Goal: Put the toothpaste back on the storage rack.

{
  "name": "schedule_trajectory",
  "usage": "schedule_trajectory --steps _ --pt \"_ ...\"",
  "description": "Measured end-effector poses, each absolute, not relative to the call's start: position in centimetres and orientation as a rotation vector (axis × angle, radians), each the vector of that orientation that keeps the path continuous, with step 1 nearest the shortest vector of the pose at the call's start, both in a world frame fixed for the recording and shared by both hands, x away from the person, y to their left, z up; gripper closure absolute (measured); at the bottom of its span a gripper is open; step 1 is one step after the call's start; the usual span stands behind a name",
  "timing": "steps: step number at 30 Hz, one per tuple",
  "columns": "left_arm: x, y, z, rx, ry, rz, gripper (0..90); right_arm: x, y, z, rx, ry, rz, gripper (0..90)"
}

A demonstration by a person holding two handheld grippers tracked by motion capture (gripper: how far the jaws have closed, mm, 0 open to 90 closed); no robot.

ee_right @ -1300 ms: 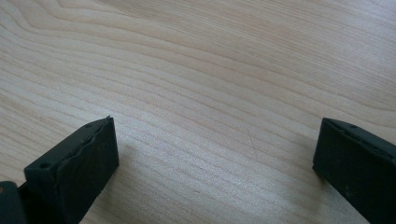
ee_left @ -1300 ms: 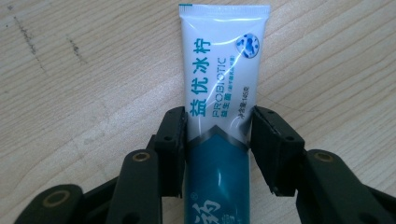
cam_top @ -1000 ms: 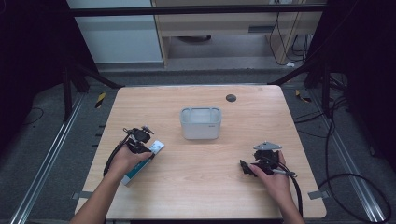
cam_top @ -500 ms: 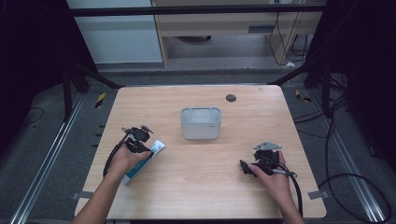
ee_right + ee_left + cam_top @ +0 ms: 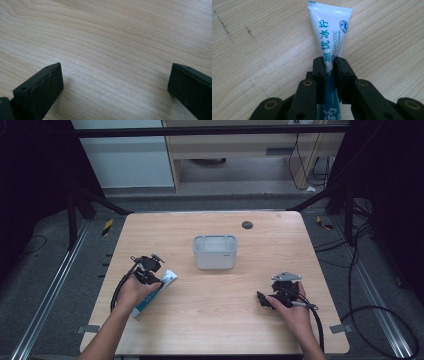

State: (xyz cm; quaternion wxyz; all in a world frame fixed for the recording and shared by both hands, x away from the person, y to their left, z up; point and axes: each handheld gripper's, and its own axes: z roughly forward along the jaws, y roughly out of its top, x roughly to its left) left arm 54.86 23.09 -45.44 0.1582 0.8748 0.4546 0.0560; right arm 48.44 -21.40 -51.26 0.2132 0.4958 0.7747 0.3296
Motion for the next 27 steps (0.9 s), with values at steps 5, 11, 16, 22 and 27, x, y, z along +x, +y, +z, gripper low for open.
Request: schedule_trajectory --steps 5,11,16,22,27 --pt "54.84 23.03 -45.31 2.509 1.294 0.161 79.5 48.44 -21.4 -51.26 1.377 2.15 0.915 0.4" --pt "54.76 22.95 -45.2 2.523 1.281 0.173 79.9 48.44 -21.4 -51.26 1.376 2.15 0.915 0.4" --pt "54.58 22.81 -45.13 2.527 1.283 0.183 80.1 48.44 -21.4 -51.26 1.376 2.15 0.915 0.4" --pt "54.4 22.89 -44.94 2.543 1.273 0.193 80.4 48.44 -21.4 -51.26 1.376 2.151 0.916 0.3" --pt "54.28 23.22 -44.62 2.525 1.279 0.204 80.6 48.44 -21.4 -51.26 1.376 2.15 0.915 0.3"
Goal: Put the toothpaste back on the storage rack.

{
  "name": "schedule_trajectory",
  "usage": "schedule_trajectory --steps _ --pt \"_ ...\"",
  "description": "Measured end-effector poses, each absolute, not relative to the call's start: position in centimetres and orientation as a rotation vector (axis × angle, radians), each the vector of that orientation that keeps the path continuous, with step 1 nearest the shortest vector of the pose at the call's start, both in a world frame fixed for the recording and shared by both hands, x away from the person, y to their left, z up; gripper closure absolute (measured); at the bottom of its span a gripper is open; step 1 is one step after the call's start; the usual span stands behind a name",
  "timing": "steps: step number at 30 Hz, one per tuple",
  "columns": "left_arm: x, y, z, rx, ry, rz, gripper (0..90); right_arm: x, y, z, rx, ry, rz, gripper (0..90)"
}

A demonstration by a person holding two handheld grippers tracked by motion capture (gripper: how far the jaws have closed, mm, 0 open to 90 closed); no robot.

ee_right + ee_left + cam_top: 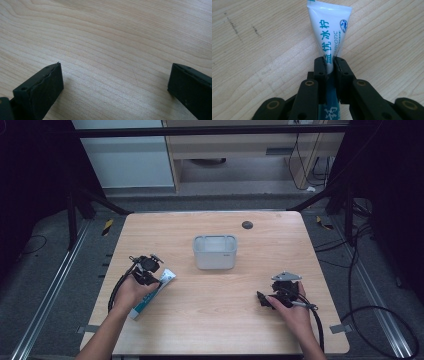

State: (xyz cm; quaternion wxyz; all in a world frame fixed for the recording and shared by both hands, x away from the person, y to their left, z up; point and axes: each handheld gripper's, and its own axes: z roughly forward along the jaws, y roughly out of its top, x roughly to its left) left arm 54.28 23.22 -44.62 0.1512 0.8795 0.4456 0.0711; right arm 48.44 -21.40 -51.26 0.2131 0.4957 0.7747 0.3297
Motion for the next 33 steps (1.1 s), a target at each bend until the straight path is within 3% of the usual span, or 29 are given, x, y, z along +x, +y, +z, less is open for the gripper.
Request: schedule_trajectory --steps 24,33 --pt "53.9 24.4 -39.1 2.449 1.252 0.327 81.1 48.4 -21.4 -51.3 1.376 2.15 0.915 0.3" --pt "54.3 24.4 -37.6 2.348 1.247 0.373 81.1 48.4 -21.4 -51.3 1.377 2.15 0.915 0.3"
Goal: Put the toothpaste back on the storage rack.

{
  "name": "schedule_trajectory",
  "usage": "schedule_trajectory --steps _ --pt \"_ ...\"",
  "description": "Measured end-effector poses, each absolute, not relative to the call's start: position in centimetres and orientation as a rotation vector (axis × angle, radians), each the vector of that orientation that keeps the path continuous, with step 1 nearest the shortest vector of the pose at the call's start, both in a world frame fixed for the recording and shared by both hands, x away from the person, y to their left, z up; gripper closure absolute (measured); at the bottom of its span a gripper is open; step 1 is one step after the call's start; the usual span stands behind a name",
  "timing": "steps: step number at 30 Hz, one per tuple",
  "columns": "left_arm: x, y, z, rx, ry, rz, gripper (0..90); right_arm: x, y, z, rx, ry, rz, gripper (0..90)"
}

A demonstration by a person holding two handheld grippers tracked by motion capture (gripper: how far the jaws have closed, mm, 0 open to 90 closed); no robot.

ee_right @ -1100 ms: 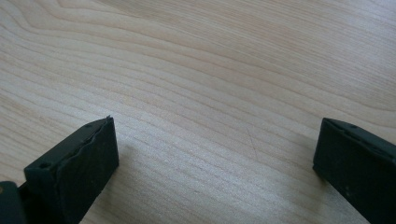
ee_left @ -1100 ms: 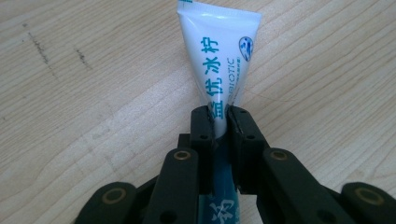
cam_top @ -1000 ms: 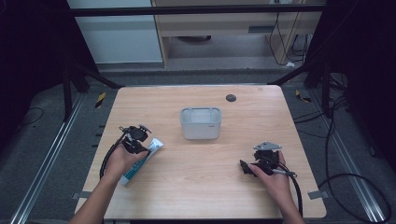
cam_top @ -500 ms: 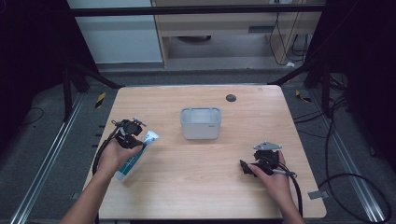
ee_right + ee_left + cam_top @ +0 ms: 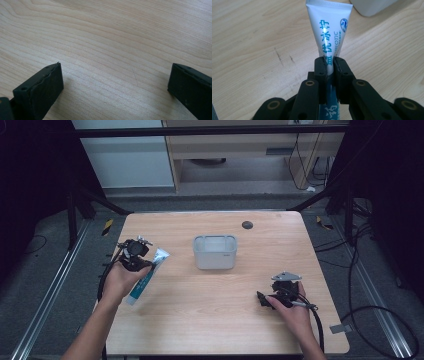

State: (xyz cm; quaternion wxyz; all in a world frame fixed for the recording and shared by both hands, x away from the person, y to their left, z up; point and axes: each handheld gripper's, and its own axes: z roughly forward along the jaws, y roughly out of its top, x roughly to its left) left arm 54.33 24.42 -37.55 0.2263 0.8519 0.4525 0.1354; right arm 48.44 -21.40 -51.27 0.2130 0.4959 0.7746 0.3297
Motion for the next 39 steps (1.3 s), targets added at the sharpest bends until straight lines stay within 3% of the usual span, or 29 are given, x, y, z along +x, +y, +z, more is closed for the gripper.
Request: schedule_trajectory --steps 21,39 --pt "54.6 22.8 -35.2 2.174 1.208 0.513 82.0 48.4 -21.4 -51.3 1.377 2.15 0.915 0.3" --pt "54.2 22.1 -34.1 2.117 1.174 0.592 82.3 48.4 -21.4 -51.3 1.377 2.15 0.915 0.3"
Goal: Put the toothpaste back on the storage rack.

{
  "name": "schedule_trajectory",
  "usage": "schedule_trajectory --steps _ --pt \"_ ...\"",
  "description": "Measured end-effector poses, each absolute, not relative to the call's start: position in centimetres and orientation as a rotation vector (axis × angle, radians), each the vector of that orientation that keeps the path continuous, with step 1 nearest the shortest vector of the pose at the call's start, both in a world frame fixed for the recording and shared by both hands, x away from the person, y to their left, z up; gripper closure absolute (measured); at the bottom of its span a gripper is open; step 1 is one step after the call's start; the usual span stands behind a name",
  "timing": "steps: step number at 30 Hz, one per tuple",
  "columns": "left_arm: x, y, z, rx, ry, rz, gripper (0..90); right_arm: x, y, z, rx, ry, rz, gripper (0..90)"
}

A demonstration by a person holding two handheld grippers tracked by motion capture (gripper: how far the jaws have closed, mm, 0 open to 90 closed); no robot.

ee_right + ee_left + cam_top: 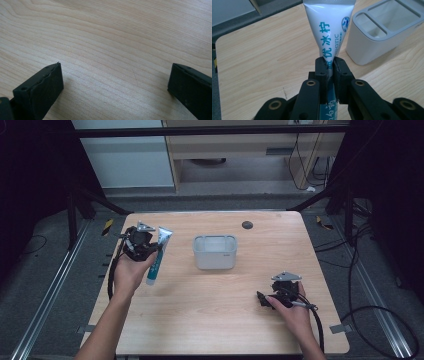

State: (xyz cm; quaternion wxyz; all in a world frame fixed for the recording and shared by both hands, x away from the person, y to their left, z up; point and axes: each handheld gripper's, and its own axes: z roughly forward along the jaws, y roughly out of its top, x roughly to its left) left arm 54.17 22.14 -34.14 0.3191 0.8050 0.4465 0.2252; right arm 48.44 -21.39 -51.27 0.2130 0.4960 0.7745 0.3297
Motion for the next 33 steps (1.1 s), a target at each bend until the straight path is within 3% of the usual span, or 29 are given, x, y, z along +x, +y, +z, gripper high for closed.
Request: schedule_trajectory --steps 12,33 --pt "53.3 22.0 -33.7 2.016 1.143 0.691 82.5 48.4 -21.4 -51.3 1.377 2.15 0.915 0.3" --pt "52.8 21.7 -33.6 1.899 1.12 0.748 82.5 48.4 -21.4 -51.3 1.376 2.15 0.915 0.3"
